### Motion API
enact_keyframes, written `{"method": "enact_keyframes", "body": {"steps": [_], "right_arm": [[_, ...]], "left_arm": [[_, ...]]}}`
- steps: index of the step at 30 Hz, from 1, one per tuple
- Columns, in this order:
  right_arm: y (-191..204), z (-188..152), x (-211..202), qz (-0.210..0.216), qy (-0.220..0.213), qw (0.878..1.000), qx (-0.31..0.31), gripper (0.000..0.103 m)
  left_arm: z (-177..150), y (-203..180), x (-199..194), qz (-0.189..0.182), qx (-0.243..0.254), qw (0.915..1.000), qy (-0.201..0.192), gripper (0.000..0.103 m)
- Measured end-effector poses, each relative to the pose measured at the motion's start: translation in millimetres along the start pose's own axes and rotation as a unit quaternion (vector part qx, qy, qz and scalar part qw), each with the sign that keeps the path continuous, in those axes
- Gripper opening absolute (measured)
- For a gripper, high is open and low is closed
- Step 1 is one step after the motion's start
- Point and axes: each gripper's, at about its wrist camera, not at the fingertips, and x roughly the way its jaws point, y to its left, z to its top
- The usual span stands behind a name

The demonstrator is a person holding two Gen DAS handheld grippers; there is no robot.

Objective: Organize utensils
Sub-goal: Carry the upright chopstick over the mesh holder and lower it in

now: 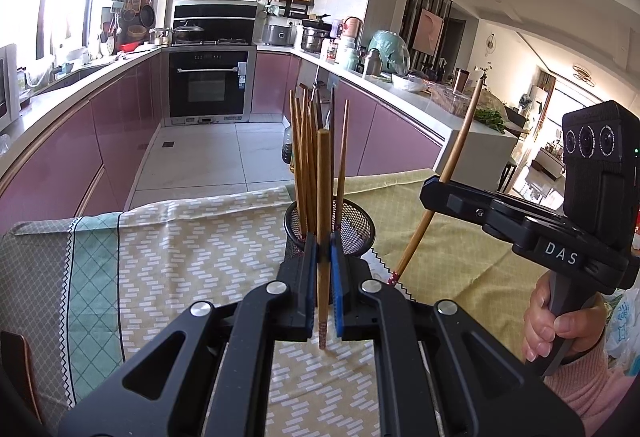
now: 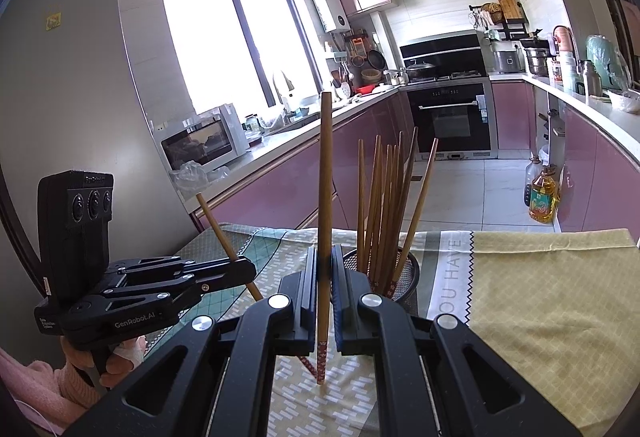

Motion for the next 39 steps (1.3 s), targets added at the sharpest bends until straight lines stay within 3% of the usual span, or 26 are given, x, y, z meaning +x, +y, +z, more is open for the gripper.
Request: {"method": "enact_keyframes", "body": {"steps": [27, 39], "right_arm": [[-1.1, 22.7, -4.1, 0.003, -0.025, 1.0, -0.008, 0.006], [0.4, 35.1, -8.7, 0.004, -0.038, 0.999, -0.014, 0.006]], "left_arm": [[20.5, -6.7, -18.9, -0.001, 0.011, 0.9995, -0.029, 0.007], [35.7, -11.3, -39.3, 0.002, 0.022, 0.9978, -0.063, 0.007]]}}
